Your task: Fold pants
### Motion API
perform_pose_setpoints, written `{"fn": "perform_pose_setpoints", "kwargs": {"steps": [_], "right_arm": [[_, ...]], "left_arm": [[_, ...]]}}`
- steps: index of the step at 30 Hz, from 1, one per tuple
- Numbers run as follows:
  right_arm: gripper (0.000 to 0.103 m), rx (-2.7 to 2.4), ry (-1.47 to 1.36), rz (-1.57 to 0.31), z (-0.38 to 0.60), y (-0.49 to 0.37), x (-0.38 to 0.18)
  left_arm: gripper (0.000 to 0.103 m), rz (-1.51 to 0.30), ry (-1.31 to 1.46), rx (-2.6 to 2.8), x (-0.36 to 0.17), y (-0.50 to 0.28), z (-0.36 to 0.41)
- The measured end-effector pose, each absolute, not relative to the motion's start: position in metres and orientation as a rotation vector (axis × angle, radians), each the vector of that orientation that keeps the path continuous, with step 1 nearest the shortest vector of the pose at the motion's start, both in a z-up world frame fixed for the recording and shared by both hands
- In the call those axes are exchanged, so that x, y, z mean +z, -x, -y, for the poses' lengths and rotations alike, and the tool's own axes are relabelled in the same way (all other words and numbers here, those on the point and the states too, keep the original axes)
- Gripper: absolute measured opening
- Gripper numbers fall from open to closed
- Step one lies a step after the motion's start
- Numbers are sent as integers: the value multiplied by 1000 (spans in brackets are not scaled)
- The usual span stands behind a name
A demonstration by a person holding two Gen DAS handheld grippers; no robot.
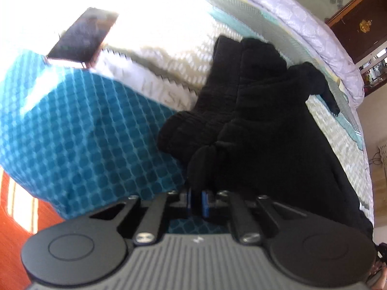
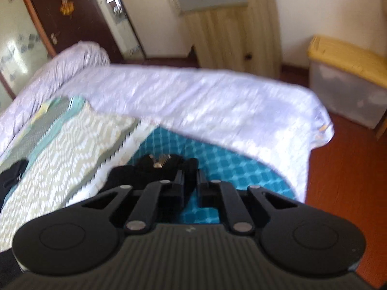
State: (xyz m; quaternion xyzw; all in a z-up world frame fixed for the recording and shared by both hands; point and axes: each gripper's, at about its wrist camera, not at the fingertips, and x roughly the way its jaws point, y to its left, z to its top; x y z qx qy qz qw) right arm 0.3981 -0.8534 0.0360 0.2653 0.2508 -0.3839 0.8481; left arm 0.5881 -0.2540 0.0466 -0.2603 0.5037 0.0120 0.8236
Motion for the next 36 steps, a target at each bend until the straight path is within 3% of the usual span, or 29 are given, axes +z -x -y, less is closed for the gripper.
{"fn": "perform_pose_setpoints", "kwargs": {"steps": [2,4,5,6,11,16,17,18,21,24,25,28,32,36], "right_arm": [[17,-887,-487,-555,842,-393,40],[40,-926,-415,-622,839,-392,32],[59,-955,-382,-631,839,-391,30],[60,-986,-372,-613,840,-388,32],[60,-931,-323,-487,832,-397,59],[57,-665,-142,-778,828,-474,44],[41,-643,-127,-842,832,-488,36],[11,-612,-134,-880,836,-494,31],[10,-597,-84,-875,836,-497,30],[9,-747,-222,-647,858,-470,48],[2,-788,-283,-613,866,-464,47],[19,-894,-209,-741,873,-473,24],[23,-893,-269,-567,860,-449,49],[23,-695,-312,-534,833,-475,77]], "left_arm": [[8,-1066,546,11,56,-582,246],[8,-1086,546,-5,59,-581,243],[8,-1097,535,-10,58,-586,250],[8,-1106,515,-13,57,-584,252],[9,-1152,448,-10,37,-589,270],[11,-1161,459,-3,30,-588,273],[12,-1161,460,-4,30,-583,267],[12,-1161,458,-4,30,-582,267],[12,-1160,458,-8,34,-562,244],[13,-1159,451,-11,40,-537,214],[18,-1163,444,-8,44,-526,206],[41,-1143,443,-11,53,-511,193],[46,-1020,509,-68,79,-492,168],[53,-890,454,-11,109,-510,141]]}}
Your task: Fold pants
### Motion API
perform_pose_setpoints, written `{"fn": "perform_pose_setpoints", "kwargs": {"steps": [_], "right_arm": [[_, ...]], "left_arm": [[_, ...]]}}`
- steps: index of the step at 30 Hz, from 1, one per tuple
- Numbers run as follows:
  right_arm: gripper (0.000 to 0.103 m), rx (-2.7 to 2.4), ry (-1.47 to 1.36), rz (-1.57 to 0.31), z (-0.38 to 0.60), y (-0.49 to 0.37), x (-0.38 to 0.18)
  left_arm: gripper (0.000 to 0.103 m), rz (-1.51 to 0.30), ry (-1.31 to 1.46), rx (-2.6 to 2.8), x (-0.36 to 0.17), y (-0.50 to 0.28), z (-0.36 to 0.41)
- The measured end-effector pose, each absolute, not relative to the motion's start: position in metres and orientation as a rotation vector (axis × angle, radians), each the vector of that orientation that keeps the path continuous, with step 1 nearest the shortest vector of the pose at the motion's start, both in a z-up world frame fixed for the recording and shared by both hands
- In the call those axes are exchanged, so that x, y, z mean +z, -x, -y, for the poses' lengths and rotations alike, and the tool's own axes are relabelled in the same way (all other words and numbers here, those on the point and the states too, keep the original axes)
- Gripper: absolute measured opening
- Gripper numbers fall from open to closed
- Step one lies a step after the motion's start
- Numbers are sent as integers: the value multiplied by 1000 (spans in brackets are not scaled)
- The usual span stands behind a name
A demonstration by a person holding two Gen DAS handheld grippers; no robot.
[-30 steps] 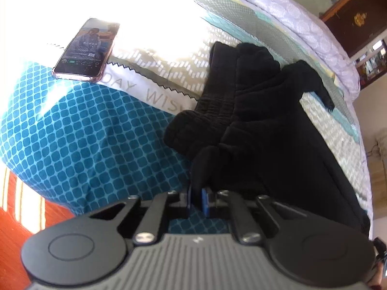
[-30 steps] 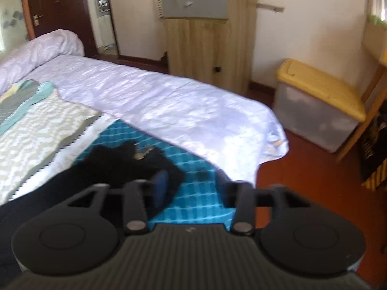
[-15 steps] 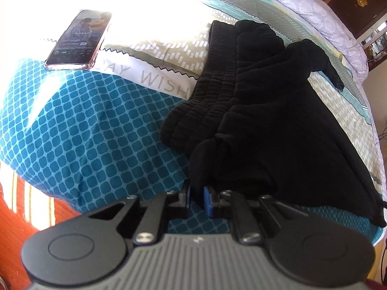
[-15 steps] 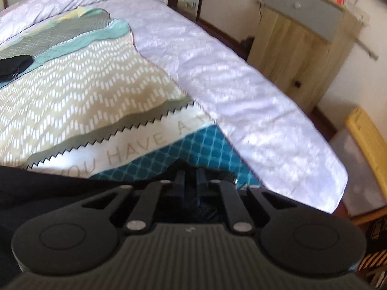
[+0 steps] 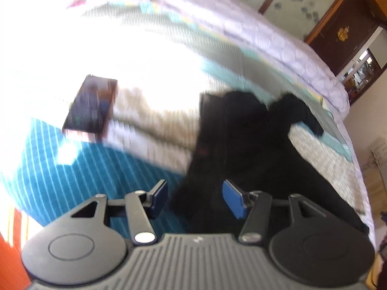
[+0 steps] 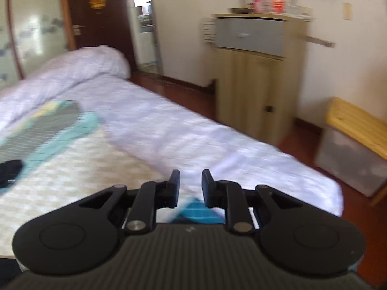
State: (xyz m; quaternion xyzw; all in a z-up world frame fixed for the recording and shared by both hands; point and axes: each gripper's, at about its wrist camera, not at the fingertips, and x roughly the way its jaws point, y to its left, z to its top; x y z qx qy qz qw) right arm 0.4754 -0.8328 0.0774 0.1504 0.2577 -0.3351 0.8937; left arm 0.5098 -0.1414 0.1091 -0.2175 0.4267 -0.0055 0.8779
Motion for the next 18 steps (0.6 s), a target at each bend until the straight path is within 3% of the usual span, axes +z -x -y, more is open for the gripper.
{"fn": "perform_pose_setpoints", "kwargs": {"steps": [2,4,8,9,10,12,15,17,18], "right_arm": [[27,-542,-368,-542,816,-508,95],[35,-424,-434,-542,794,-542,103],[36,-218,-590,-589,744,-633,100],[39,-179,-621,-608,729,-656,94],[41,-152,-647,-625,713,-679,88],[49,-116,-688,-664,683,-719,74],[50,-78,-690,-723,648,-773,53],[54,-76,-671,-758,629,-798,40],[53,-76,-663,-771,623,-812,35]], "left_arm": [[56,-845,418,-4,116,-534,132],[69,-799,366,-8,114,-567,131],[77,-779,297,-54,92,-649,148],[82,-778,293,-58,87,-668,152],[94,-778,302,-62,79,-684,155],[103,-781,344,-66,64,-711,159],[103,-829,397,-114,40,-732,165],[97,-836,406,-133,28,-734,172],[79,-837,384,-141,24,-735,177]]}}
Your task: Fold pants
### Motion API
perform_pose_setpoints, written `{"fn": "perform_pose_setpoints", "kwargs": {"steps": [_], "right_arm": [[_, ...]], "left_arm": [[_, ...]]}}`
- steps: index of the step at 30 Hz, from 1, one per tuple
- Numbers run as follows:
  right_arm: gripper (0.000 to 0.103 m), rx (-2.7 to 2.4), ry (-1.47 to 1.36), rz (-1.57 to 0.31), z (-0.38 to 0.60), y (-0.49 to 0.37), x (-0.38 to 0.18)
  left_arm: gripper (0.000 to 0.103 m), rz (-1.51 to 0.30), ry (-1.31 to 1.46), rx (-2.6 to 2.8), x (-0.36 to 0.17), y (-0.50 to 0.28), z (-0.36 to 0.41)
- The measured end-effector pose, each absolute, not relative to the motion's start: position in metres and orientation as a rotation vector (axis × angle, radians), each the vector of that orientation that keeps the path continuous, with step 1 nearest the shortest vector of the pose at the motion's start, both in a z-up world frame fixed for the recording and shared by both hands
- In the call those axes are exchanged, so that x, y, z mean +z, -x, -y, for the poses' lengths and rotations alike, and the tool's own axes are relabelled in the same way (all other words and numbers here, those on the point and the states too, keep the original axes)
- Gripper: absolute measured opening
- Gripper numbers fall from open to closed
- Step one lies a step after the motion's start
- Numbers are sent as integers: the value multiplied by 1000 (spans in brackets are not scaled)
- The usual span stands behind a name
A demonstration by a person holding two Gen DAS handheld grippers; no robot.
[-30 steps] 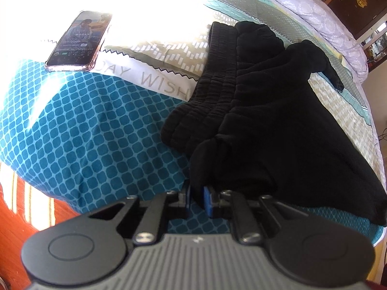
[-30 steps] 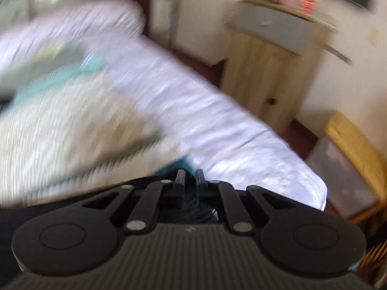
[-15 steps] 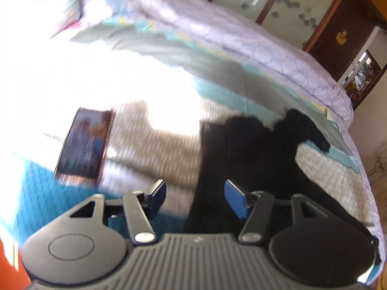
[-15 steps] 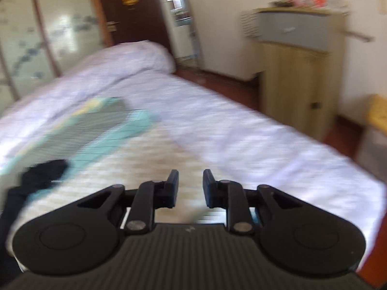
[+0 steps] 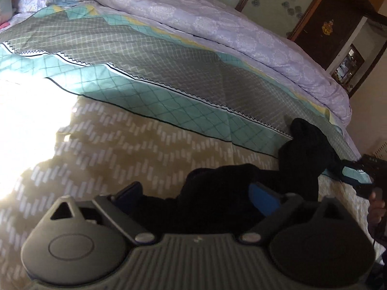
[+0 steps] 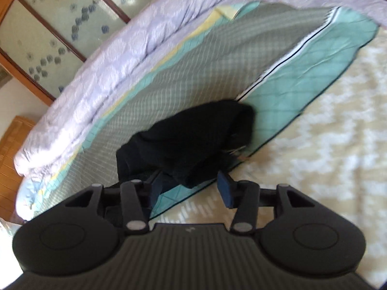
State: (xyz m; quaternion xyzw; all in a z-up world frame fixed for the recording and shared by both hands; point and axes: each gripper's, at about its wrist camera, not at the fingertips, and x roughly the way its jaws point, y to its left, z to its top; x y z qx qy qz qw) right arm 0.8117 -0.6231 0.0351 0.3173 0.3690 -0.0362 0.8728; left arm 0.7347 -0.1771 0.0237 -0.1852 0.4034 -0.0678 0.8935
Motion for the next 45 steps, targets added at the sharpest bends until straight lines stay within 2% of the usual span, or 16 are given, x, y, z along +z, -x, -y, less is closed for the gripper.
{"fn": "perform_pose_setpoints", "kwargs": {"steps": [1,2,3,4,10,17,24,28,32,34,36,37,45], "right_arm": [[51,-87,-649,-779,618,-824,29],[18,-105,-625,-792,620,-831,25],[8,-121,-590,-809,621,-834,23],[8,-131,-579,-813,619,-837,24],[8,-181,-564,-547,666,-768,109],[8,-287,-565,-325,738,-664,218],[8,-389,-564,-228,771,-615,263],[8,-427,-548,-264,776,-630,257],[10,-431,-586,-389,788,-670,231],[17,-421,-506,-517,786,-713,205],[34,-481,-409,-720,784,-750,162],[34,-527,-413,-765,786,-753,144],[34,-478,-784,-722,825,-666,56]], "left_arm": [[45,-844,349,-141,22,-734,180],[32,-853,321,-129,19,-735,184],[13,-851,326,-137,19,-733,182],[8,-854,375,-170,22,-731,178],[7,-713,475,-144,84,-682,141],[7,-620,489,-97,118,-609,115],[6,-524,607,-32,146,-568,75],[6,-513,672,1,143,-583,59],[6,-523,719,63,123,-608,50],[6,-557,726,101,108,-621,51],[6,-585,760,108,93,-626,54],[6,-585,762,100,89,-625,56],[6,-565,706,82,98,-611,56]]}}
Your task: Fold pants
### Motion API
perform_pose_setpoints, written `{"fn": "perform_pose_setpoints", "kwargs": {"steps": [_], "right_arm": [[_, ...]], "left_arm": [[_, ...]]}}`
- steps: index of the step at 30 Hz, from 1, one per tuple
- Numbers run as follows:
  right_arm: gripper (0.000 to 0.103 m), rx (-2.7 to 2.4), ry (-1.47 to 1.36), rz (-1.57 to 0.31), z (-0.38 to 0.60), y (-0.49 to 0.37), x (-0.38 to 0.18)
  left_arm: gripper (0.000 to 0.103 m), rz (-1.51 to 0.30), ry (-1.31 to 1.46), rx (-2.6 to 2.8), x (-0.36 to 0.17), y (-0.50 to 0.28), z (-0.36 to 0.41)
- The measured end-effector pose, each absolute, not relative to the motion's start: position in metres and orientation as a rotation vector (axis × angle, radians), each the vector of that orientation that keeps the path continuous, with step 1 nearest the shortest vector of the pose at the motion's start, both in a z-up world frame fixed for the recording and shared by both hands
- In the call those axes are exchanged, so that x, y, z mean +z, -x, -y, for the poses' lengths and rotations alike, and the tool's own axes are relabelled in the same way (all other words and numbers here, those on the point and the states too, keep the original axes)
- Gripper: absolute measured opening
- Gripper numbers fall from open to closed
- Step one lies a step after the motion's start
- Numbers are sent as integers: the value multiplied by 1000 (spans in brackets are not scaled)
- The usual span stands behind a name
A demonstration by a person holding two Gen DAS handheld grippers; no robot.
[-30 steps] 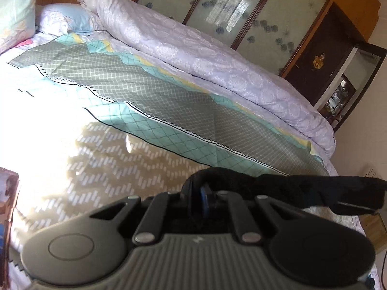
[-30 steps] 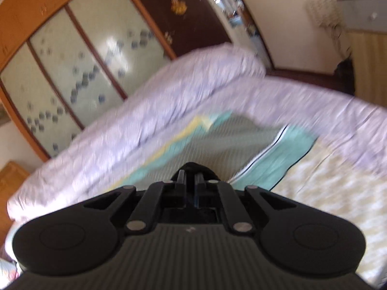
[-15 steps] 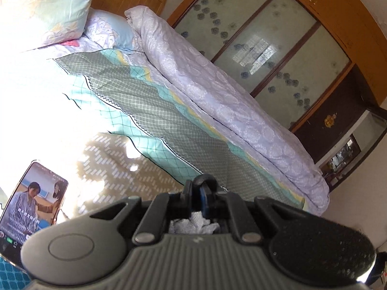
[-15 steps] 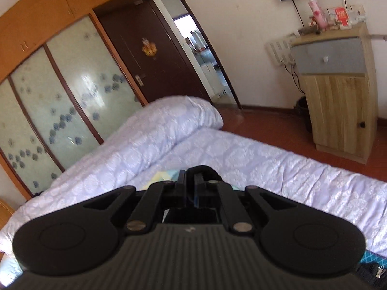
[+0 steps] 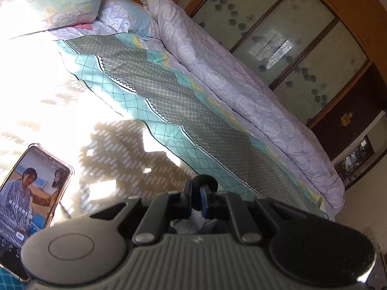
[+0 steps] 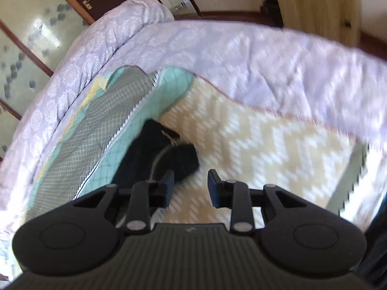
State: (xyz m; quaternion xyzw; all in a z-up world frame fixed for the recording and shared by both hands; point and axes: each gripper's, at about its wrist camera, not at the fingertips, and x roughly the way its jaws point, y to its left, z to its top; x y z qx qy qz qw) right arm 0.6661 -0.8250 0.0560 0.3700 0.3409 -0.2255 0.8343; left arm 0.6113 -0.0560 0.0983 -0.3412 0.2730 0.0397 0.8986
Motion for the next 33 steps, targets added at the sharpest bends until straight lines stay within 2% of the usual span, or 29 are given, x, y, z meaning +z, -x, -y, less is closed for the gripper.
{"fn": "perform_pose_setpoints", "kwargs": {"steps": [5,9,10,11,12,15,19,24,26,28,30,31,33], "right_arm": [[34,-443,-923,-665,814,-663,37],[38,-408,-1028,-612,806,-685,20],[35,-412,-1042,-624,803,-693,16],[9,-429,-1036,-638,798,-701,13],[4,-448,-1003,-643,794,-706,15],[4,-465,-895,-559,782,-697,49],[4,-416,-766,-356,777,-662,131],[4,-405,-663,-288,771,-670,206],[4,-437,-614,-339,765,-702,209],[10,-446,-592,-399,765,-744,195],[28,-429,-551,-502,768,-786,160],[32,-471,-542,-565,770,-799,139],[32,-538,-578,-578,776,-797,111]], "left_arm": [[6,-569,700,84,100,-607,58],[6,-564,692,86,103,-607,61],[6,-563,691,89,104,-606,62],[6,-563,690,91,104,-606,63],[6,-561,692,91,106,-605,64],[6,-544,697,71,112,-599,64],[6,-527,709,47,115,-594,65],[6,-518,742,46,109,-603,67],[6,-524,756,58,103,-612,67],[6,-542,747,89,92,-628,67],[6,-581,741,125,78,-648,68],[6,-614,753,142,68,-659,68],[6,-650,775,150,55,-672,66]]}}
